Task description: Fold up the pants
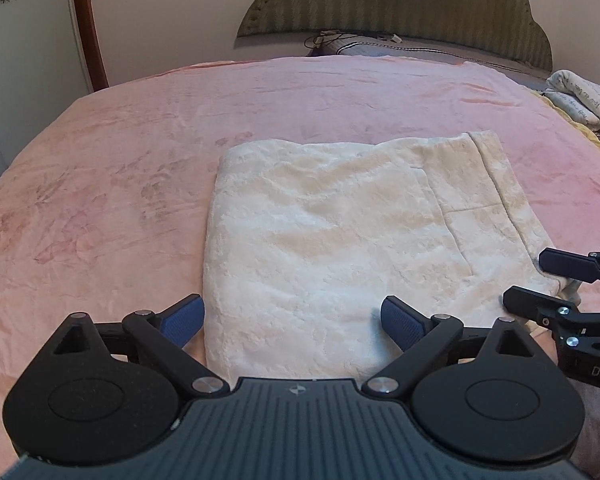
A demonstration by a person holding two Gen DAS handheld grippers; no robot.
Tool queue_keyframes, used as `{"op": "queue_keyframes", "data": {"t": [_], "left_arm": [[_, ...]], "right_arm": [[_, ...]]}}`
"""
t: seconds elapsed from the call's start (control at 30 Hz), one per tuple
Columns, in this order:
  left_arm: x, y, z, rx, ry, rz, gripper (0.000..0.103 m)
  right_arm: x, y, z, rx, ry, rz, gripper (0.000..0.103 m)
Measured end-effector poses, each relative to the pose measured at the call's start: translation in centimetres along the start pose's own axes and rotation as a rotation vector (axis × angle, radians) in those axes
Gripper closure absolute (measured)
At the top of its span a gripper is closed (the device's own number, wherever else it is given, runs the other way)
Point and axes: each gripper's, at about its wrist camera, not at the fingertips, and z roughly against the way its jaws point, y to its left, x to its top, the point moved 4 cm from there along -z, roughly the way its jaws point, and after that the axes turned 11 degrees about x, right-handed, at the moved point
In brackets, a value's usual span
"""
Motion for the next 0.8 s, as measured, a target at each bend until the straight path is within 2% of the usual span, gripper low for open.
{"op": "queue_keyframes", "data": {"t": [0.1,0.3,0.47,0.53,0.67,0.8], "left_arm": [[-0.1,0.1,-0.1,0.000,0.005,0.002,0.005],[-0.6,-0.1,-0.4,0.007,-0.018,-0.001,0.003],[-1.7,0.2,-0.7,-0.010,-0.055,0.043,0.000],[-2.2,0.5,-0.9,-0.029,-0.062,0.073,0.000],[-2.9,0.7,-1.4,-0.049,-0.088,0.102,0.000],[-3.3,0.3,-1.3,-0.023,-0.135,0.082,0.000]], "right_arm": [[-0.6,-0.2,-0.2,-0.002,-0.027,-0.021,0.047],[-1.8,0.7,-0.6,0.007,-0.106,0.036,0.021],[-1.7,1.1,-0.8,0.022,-0.101,0.047,0.010],[-1.8,1.5,-0.8,0.016,-0.099,0.062,0.000],[-1.8,2.2,-1.4,-0.023,-0.061,0.105,0.000],[-1.9,2.1,-1.4,-0.016,-0.061,0.098,0.000]]}}
